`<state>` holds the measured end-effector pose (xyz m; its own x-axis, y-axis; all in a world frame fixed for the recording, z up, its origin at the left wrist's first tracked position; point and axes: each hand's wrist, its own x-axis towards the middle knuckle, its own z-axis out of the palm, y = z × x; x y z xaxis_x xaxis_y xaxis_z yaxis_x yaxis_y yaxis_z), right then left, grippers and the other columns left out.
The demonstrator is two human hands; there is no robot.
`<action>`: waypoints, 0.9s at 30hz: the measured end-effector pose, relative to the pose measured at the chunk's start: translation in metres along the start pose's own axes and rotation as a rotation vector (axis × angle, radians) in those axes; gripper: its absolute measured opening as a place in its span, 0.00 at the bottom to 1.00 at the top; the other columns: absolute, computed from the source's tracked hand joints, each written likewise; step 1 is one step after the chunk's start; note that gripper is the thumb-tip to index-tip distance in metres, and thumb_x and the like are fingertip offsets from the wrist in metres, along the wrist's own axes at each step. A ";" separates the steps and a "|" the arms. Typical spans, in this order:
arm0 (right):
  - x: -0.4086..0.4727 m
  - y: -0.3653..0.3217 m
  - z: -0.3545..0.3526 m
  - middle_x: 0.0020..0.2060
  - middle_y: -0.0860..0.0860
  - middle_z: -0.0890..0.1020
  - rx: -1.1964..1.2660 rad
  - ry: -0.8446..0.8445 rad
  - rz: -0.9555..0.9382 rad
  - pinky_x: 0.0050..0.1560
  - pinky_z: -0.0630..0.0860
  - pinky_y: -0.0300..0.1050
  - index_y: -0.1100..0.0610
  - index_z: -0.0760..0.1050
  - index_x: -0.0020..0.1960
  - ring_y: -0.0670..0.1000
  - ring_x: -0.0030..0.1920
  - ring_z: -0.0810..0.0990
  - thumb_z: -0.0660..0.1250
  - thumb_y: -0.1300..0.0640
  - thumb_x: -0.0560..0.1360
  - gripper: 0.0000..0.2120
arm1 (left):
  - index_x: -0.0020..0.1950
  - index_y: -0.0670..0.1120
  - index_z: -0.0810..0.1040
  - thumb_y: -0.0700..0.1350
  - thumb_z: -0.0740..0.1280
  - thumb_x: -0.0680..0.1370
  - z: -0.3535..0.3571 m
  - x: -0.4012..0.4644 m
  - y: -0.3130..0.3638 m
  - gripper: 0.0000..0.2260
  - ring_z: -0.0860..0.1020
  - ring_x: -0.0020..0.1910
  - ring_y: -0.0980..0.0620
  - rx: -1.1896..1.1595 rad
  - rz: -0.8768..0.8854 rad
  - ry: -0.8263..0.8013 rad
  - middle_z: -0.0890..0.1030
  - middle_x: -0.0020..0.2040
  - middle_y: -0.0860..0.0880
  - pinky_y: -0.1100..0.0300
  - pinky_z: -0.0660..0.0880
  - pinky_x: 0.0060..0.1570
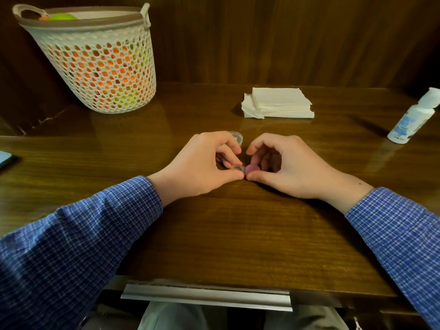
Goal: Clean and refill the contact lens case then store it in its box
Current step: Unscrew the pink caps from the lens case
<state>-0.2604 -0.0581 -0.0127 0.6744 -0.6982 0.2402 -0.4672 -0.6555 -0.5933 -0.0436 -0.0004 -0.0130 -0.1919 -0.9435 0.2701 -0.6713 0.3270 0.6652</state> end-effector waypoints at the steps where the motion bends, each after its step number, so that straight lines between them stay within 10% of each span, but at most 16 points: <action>1: 0.000 0.000 -0.001 0.44 0.42 0.84 0.012 -0.010 0.004 0.45 0.82 0.38 0.46 0.78 0.59 0.41 0.45 0.83 0.79 0.50 0.71 0.18 | 0.58 0.49 0.82 0.47 0.81 0.71 0.000 0.000 0.000 0.18 0.85 0.44 0.63 0.000 0.003 -0.001 0.87 0.44 0.57 0.70 0.78 0.53; 27: 0.000 -0.003 -0.004 0.45 0.39 0.83 -0.015 0.002 -0.003 0.48 0.79 0.33 0.47 0.78 0.58 0.38 0.48 0.81 0.77 0.46 0.71 0.18 | 0.58 0.48 0.82 0.47 0.81 0.71 -0.003 0.004 -0.001 0.18 0.85 0.44 0.62 -0.035 0.016 -0.033 0.87 0.43 0.57 0.69 0.80 0.50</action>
<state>-0.2612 -0.0576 -0.0079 0.6745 -0.6968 0.2439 -0.4737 -0.6618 -0.5810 -0.0412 -0.0041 -0.0107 -0.2265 -0.9392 0.2580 -0.6422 0.3432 0.6854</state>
